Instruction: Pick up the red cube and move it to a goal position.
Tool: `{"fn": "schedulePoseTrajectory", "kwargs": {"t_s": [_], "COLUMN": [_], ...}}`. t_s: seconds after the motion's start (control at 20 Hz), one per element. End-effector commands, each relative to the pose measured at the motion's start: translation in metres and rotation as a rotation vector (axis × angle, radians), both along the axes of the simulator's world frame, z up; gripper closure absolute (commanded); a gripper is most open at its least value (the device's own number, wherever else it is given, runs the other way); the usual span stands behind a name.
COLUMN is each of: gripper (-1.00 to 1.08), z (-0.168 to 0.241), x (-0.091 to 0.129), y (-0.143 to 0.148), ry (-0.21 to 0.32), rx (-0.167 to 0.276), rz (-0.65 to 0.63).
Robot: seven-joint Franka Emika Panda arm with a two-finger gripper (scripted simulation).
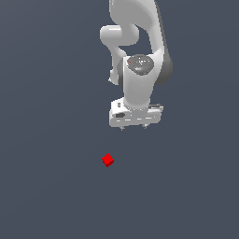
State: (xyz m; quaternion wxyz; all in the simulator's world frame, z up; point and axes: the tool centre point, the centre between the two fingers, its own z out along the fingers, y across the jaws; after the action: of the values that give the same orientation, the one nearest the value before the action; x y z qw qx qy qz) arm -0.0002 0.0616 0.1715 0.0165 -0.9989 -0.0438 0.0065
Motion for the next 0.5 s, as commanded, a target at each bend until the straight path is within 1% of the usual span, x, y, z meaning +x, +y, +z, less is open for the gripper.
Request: {"fn": "schedulePoseTrajectory", "kwargs": {"t_s": [0.0, 0.45], "gripper": [-0.92, -0.92], "z": [0.0, -0.011], "x": [0.0, 0.003], "y": [0.0, -0.01], "ry": [0.0, -0.002], "rx": [0.0, -0.002], "rz": [0.0, 0.042]}}
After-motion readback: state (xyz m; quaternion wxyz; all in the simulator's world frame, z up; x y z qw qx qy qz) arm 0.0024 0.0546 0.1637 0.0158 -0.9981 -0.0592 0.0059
